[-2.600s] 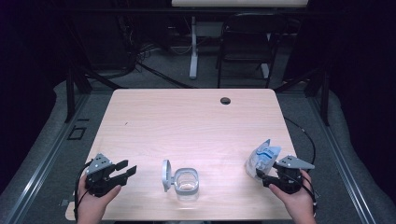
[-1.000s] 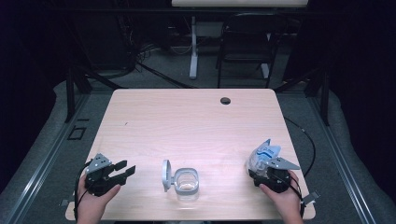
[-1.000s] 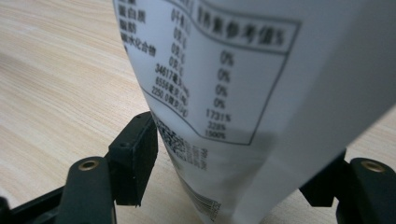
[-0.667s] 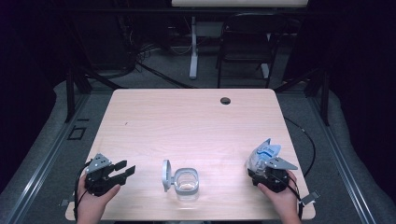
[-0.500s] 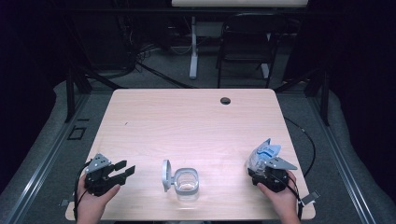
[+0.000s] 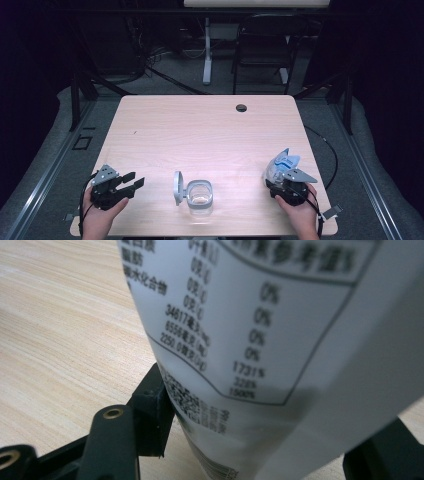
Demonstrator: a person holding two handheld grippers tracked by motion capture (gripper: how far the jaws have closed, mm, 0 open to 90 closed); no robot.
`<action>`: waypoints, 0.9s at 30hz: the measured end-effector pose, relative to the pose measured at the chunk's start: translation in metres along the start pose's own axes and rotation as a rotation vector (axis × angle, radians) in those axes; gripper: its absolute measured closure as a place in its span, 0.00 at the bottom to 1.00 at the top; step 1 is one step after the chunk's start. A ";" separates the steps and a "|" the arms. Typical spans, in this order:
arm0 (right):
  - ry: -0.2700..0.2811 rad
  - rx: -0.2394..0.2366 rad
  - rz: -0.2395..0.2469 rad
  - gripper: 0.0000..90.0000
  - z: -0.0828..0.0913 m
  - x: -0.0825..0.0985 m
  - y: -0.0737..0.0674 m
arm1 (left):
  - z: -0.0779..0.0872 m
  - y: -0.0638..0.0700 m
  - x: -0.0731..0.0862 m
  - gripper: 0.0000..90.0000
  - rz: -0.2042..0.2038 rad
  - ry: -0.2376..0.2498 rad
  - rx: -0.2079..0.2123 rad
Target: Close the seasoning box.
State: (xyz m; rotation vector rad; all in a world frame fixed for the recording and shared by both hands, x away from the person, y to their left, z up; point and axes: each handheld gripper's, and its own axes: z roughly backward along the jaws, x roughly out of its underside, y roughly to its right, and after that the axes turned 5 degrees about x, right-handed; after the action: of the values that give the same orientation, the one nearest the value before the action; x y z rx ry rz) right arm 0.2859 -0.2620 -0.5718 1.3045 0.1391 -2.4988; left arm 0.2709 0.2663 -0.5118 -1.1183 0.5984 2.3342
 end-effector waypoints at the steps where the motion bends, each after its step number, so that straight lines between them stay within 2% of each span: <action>1: -0.004 -0.002 0.009 0.44 0.001 0.000 0.000 | 0.000 0.000 0.000 0.61 0.001 -0.001 0.001; 10: 0.020 -0.006 0.021 0.45 0.001 0.002 0.000 | 0.000 -0.001 0.000 0.61 0.001 -0.001 0.001; 13: 0.016 -0.003 0.039 0.45 0.002 0.002 0.000 | -0.001 -0.001 0.001 0.61 0.006 0.001 -0.001; 27: 0.030 -0.013 0.057 0.46 0.004 0.004 -0.002 | -0.002 0.000 0.002 0.61 0.010 -0.002 -0.001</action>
State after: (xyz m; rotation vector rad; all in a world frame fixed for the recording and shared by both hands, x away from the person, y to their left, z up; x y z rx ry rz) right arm 0.2800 -0.2620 -0.5729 1.3222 0.1226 -2.4279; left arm 0.2714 0.2656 -0.5143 -1.1151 0.6039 2.3440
